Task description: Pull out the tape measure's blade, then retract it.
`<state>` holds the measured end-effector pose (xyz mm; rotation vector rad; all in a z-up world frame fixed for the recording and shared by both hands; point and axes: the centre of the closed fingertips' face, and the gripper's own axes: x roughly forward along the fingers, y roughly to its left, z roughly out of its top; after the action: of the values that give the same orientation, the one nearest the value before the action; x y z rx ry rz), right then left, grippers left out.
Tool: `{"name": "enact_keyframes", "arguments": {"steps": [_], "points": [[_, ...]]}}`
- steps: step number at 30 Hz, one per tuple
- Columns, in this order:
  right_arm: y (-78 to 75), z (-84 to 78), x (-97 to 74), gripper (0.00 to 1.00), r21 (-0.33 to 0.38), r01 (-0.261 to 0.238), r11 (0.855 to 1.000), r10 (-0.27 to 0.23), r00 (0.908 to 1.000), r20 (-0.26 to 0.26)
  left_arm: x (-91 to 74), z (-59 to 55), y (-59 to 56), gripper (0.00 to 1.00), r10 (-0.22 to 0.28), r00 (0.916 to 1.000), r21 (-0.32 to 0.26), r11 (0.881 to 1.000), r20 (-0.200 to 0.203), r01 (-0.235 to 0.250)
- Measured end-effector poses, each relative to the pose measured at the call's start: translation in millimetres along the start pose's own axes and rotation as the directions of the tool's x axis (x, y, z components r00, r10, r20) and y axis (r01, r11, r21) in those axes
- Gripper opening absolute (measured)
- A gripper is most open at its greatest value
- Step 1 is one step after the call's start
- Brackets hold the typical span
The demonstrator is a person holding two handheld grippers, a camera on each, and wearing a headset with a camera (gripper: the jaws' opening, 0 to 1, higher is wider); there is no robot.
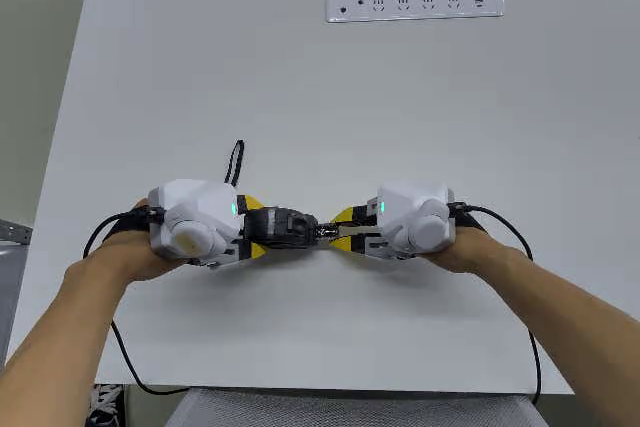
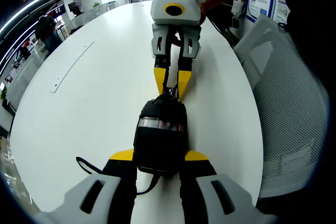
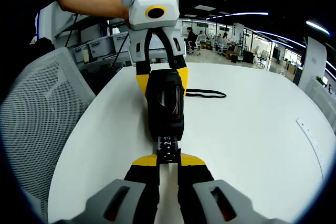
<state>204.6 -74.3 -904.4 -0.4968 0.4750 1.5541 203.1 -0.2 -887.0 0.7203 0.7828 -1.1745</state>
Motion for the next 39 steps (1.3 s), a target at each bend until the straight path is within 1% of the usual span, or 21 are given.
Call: {"name": "enact_keyframes", "arguments": {"steps": [24, 39], "points": [[0.0, -3.5, -9.3, 0.10, 0.007, 0.002, 1.000, -0.002, 1.0000, 0.000, -0.5, -0.3, -0.4, 0.27, -0.003, 1.0000, 0.000, 1.000, -0.001, 0.003], [0.1, -9.3, -17.2, 0.10, 0.013, 0.001, 1.000, -0.001, 1.0000, -0.002, 0.0, 0.6, -1.0, 0.27, -0.005, 1.0000, 0.002, 1.000, -0.002, 0.005]]}}
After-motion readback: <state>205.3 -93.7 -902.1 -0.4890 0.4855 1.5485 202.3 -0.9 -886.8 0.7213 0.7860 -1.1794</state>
